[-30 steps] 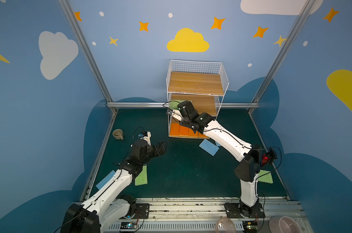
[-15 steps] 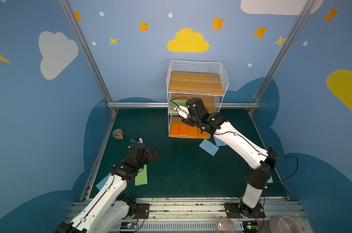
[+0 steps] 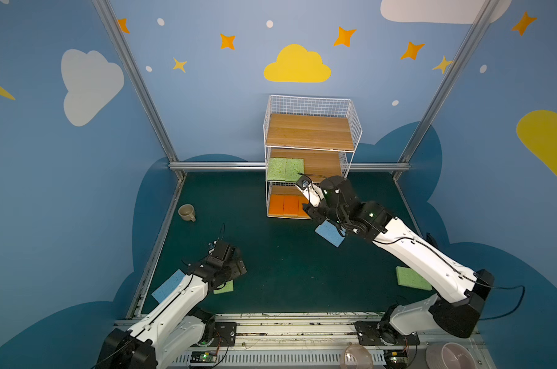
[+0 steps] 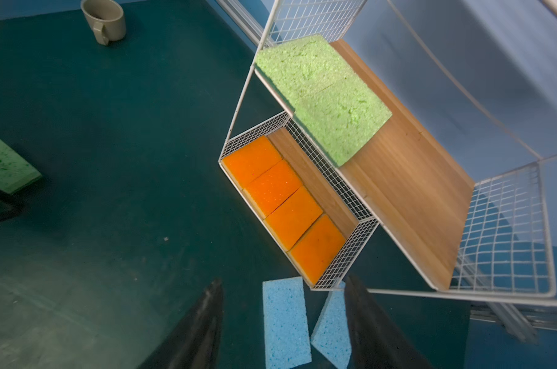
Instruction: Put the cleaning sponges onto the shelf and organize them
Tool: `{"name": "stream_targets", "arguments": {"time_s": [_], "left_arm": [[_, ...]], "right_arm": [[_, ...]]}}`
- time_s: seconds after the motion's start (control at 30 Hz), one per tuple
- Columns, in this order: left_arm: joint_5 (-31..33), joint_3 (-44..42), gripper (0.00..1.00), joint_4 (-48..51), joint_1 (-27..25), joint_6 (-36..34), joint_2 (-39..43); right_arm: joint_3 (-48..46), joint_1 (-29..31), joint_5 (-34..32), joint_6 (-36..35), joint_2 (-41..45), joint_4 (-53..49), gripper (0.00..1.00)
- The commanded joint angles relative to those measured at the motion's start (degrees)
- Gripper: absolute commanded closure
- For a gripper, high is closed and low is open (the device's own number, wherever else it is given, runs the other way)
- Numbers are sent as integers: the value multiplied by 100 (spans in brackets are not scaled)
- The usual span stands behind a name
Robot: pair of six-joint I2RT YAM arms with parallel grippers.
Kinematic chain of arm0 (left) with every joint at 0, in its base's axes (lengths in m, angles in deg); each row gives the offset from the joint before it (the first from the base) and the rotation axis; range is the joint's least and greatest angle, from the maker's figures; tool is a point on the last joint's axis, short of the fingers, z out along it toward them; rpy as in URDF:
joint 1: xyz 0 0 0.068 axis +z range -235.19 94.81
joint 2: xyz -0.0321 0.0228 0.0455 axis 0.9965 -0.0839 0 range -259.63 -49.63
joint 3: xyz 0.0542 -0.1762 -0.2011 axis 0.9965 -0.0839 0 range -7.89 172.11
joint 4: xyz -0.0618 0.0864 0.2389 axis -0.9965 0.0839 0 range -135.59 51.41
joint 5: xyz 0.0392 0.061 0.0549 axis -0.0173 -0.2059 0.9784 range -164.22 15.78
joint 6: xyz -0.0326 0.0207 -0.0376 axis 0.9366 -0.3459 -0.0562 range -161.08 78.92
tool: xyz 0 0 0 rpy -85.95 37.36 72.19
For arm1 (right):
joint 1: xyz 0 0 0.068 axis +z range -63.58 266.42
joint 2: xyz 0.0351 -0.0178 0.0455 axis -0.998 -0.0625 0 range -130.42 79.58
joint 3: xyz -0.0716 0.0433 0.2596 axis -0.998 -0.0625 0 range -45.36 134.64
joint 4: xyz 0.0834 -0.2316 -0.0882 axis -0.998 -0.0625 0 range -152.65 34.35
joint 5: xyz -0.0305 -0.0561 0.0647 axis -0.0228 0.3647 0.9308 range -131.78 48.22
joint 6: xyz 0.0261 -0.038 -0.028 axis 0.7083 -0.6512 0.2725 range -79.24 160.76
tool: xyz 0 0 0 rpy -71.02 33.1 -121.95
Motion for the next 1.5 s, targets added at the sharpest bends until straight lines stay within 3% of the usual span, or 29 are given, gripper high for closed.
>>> {"name": "stream_targets", "arguments": {"time_s": [0.0, 0.2, 0.3, 0.4, 0.53, 0.7, 0.87, 1.03, 1.13, 1.27, 1.47], "left_arm": [[-817, -204, 0, -829, -28, -19, -216], [-533, 143, 0, -1588, -1001, 120, -696], [-599, 651, 0, -2034, -1359, 175, -1525], [-682, 1405, 0, -2449, -1732, 181, -2567], [-642, 2750, 0, -2227, -2135, 120, -3752], [-825, 3616, 0, -2311, -2261, 161, -4260], [-698, 3466, 0, -2172, -2258, -1, -3660], [-687, 2586, 0, -2069, -2012, 0, -2609], [-818, 1984, 0, -2018, -1743, 11, -2069], [-766, 1216, 0, -2084, -1441, -101, -1378], [-888, 322, 0, -2127, -890, -133, -565]], "right_arm": [[-365, 5, 294, 465, 432, 279, 40], [-1076, -190, 550, 811, 980, 381, 39], [-1669, -641, 1089, 1250, 1425, 621, 39], [-2230, -1214, 1644, 1697, 1935, 735, 39], [-2798, -1935, 2316, 2085, 2523, 655, 39], [-3057, -2201, 2206, 2105, 2679, 293, 39], [-3562, -2179, 2925, 1924, 2492, 1007, 42], [-3716, -1846, 3304, 1823, 1988, 1450, 45], [-3357, -1312, 3110, 1523, 1324, 1194, 45], [-2695, -998, 3444, 1308, 279, 640, 45], [-1412, -412, 2960, 1225, -1394, -527, 64]]}}
